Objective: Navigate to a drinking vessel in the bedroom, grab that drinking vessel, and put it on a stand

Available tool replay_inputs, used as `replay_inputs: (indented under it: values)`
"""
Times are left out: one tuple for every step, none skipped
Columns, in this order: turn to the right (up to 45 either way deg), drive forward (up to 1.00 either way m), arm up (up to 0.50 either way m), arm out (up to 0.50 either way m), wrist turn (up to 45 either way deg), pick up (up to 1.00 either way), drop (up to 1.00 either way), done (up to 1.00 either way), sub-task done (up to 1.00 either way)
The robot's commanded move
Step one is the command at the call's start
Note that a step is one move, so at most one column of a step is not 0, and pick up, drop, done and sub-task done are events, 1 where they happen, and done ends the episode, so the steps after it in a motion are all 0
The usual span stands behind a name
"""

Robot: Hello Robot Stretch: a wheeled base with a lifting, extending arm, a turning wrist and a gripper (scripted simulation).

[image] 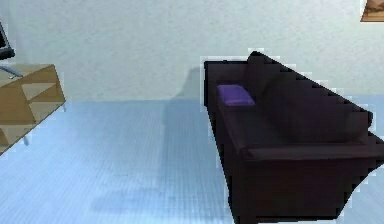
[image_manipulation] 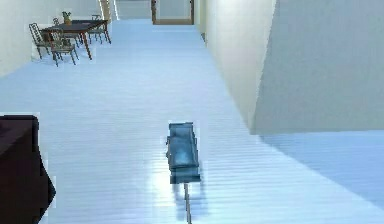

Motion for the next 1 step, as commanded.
replay_inputs:
  values:
    - [45.0, 0.0, 0.0, 0.0, 0.0, 0.0, 0.0, 0.0, 0.0]
